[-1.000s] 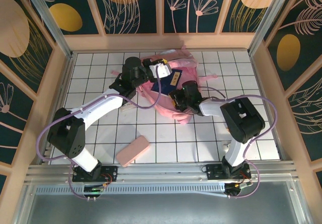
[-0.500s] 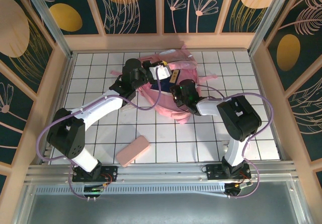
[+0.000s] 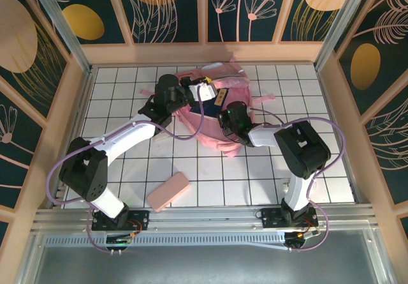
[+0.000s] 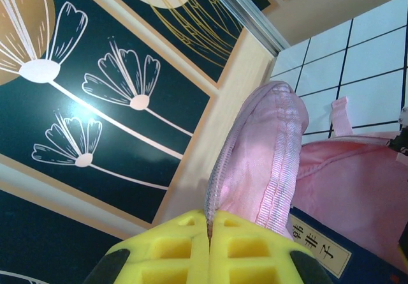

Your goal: Pack books, pencil case, and school supplies into a backpack

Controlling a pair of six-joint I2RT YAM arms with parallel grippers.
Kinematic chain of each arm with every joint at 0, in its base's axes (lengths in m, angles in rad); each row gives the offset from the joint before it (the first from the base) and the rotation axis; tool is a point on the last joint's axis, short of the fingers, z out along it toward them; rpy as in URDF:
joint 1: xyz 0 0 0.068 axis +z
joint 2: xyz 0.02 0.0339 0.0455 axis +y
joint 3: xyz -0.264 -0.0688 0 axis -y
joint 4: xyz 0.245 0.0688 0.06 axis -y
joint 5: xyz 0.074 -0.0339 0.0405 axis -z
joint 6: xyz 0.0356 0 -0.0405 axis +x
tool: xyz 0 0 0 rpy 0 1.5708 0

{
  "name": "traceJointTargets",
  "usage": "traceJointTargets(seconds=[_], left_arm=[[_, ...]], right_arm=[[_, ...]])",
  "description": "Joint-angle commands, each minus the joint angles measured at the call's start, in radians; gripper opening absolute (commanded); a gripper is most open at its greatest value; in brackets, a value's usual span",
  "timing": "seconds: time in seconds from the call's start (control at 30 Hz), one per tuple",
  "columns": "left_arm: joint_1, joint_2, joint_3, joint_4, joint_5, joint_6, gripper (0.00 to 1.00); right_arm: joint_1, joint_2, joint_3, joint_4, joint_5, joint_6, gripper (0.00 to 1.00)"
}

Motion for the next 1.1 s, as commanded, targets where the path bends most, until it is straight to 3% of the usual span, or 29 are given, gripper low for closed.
traceJointTargets(seconds=[0.0,0.1,0.23,0.33,0.57,0.77,0.83,0.9,0.93,0.97,1.0,1.07], left_arm=[[-0.004,-0.057,0.004,0.087,0.022,0.022,0.0],[-0.003,-0.064,0.003,0.065,0.033,0.04,0.0],[-0.003,-0.068,0.009,0.041,0.025,0.048,0.0],[-0.001,-0.068,0.011,0.039,0.011,0.048,0.0],[0.0,-0.067,0.015,0.034,0.002,0.04,0.0],[0.006,-0.06,0.028,0.013,-0.004,0.055,0.0],[0.011,-0.057,0.029,0.016,-0.007,0.053,0.0],[0.015,-0.055,0.028,0.021,-0.007,0.046,0.0],[0.015,-0.054,0.025,0.025,-0.005,0.044,0.0],[0.016,-0.054,0.022,0.029,-0.002,0.04,0.0],[0.015,-0.052,0.018,0.036,0.002,0.036,0.0],[0.015,-0.048,0.014,0.043,0.015,0.026,0.0]], right_arm=[[-0.025,-0.02,0.011,0.012,-0.005,-0.108,0.0],[-0.101,-0.021,0.077,-0.023,-0.122,-0.323,0.0],[-0.2,0.038,0.21,-0.097,-0.454,-0.622,0.0],[-0.221,0.081,0.312,-0.248,-0.63,-0.817,0.0],[-0.268,0.14,0.36,-0.258,-0.96,-0.918,0.0],[-0.283,0.176,0.478,-0.429,-1.02,-1.029,0.0],[-0.286,0.161,0.486,-0.482,-0.957,-1.046,0.0],[-0.29,0.133,0.464,-0.531,-0.792,-1.057,0.0],[-0.294,0.115,0.44,-0.531,-0.69,-1.035,0.03],[-0.297,0.093,0.399,-0.5,-0.619,-0.997,0.19],[-0.298,0.07,0.358,-0.461,-0.561,-0.939,0.28],[-0.276,0.023,0.284,-0.382,-0.508,-0.836,0.37]])
